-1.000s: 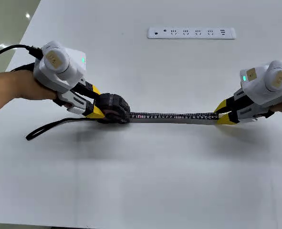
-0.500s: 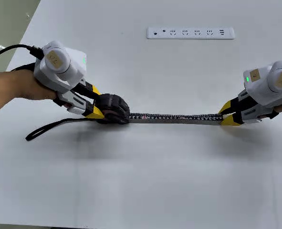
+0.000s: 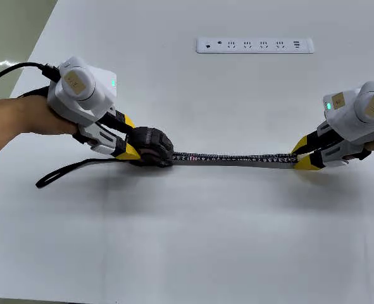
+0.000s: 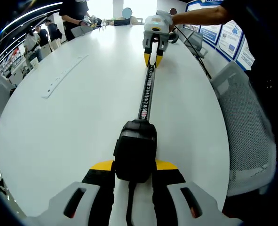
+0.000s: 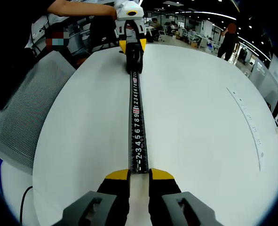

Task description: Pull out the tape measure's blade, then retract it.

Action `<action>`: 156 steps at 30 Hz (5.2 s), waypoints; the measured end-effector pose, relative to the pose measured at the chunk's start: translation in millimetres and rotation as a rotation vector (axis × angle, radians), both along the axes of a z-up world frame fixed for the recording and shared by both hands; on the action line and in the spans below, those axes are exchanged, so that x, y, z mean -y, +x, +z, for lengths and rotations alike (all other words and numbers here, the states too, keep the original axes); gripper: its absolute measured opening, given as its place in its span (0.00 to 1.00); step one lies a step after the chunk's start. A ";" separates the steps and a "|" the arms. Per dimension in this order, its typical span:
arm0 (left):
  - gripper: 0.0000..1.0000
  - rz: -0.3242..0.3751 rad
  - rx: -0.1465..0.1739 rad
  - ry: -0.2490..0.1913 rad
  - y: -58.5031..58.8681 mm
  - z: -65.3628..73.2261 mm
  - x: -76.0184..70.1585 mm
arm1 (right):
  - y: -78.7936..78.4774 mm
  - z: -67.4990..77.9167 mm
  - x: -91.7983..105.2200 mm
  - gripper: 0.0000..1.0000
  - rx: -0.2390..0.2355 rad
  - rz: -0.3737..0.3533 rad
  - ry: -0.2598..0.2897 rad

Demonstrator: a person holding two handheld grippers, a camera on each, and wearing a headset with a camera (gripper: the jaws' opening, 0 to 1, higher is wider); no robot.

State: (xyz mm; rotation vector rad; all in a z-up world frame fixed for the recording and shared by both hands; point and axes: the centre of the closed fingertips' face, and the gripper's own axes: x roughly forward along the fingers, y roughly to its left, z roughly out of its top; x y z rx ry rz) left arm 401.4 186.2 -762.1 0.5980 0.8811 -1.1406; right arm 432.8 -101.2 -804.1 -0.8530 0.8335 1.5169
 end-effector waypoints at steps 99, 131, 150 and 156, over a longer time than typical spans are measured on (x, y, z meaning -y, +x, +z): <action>0.87 0.521 0.065 -0.247 -80.7 11.1 8.1 | -66.2 32.1 0.4 0.76 0.038 -0.468 0.239; 0.94 0.750 0.252 -0.365 -96.9 33.3 34.2 | -86.1 58.1 -16.8 0.89 0.106 -0.659 0.406; 0.99 0.837 0.277 -0.374 -96.3 38.3 35.8 | -99.2 76.5 -32.2 0.99 0.119 -0.783 0.475; 0.99 0.870 0.299 -0.361 -95.9 40.5 36.6 | -97.4 80.8 -35.9 0.99 0.120 -0.830 0.494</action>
